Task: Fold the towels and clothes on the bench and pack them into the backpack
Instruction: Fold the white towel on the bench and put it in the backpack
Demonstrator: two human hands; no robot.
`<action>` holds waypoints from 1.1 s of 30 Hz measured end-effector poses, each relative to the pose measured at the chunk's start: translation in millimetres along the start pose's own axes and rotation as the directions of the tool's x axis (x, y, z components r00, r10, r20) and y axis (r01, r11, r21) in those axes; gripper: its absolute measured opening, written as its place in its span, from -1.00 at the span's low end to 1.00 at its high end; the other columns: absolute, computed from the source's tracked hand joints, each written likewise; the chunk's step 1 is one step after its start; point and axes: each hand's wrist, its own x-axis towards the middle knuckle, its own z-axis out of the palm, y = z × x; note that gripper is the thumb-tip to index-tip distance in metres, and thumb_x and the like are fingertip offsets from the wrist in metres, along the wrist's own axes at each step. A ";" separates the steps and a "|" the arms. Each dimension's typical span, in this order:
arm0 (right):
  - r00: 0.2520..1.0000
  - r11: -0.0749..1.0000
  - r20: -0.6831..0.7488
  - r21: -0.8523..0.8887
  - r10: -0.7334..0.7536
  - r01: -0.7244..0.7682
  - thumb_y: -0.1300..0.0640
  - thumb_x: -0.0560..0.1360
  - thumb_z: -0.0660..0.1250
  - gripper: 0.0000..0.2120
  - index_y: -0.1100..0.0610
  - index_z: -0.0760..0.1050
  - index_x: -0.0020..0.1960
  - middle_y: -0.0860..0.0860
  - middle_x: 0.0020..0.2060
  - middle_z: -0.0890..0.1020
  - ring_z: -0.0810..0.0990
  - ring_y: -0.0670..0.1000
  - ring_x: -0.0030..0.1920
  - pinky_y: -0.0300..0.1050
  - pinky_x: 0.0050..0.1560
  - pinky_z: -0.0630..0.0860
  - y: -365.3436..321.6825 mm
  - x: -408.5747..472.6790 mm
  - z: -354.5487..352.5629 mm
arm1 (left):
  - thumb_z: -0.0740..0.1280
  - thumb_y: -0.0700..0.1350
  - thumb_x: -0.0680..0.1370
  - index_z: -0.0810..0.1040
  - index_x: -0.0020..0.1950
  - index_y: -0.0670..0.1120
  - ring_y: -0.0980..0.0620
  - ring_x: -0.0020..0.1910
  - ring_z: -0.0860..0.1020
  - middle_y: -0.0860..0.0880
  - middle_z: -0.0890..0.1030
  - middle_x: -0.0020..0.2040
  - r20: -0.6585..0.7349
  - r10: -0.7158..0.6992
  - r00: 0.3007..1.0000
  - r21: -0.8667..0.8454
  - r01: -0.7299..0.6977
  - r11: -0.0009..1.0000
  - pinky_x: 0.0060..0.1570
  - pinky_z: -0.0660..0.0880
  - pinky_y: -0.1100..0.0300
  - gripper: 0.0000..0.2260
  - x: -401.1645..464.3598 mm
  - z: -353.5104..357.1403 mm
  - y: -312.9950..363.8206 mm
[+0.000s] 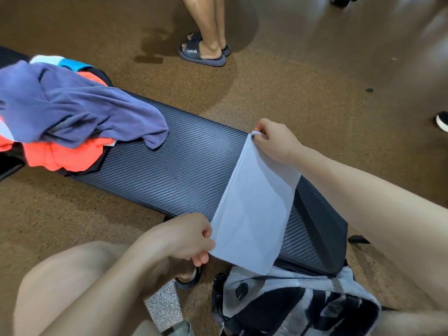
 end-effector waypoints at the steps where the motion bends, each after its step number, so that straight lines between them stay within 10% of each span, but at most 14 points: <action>1: 1.000 1.000 -0.004 0.000 -0.014 0.014 0.12 0.61 0.21 -0.90 0.13 0.46 0.04 -0.02 -0.25 0.51 0.50 0.12 -0.14 -0.04 -0.22 0.28 0.9 -0.5 1.6 | 0.25 -0.17 0.56 0.34 -0.20 -0.06 0.12 -0.31 0.68 -0.03 0.73 -0.26 0.000 -0.002 1.000 0.000 0.002 1.000 -0.19 0.56 0.16 -0.84 -0.1 0.2 0.3; 33: 0.975 0.975 -0.186 -0.206 -0.125 0.086 0.09 0.70 0.07 -0.81 0.11 0.24 -0.08 0.02 -0.26 0.43 0.40 0.14 -0.26 -0.03 -0.23 0.18 -7.8 -11.6 22.0 | 0.24 -0.12 0.56 0.44 -0.13 -0.09 0.16 -0.30 0.69 0.01 0.72 -0.27 -0.102 -0.020 0.995 0.029 0.023 0.999 -0.15 0.60 0.15 -0.92 -5.0 5.3 -4.8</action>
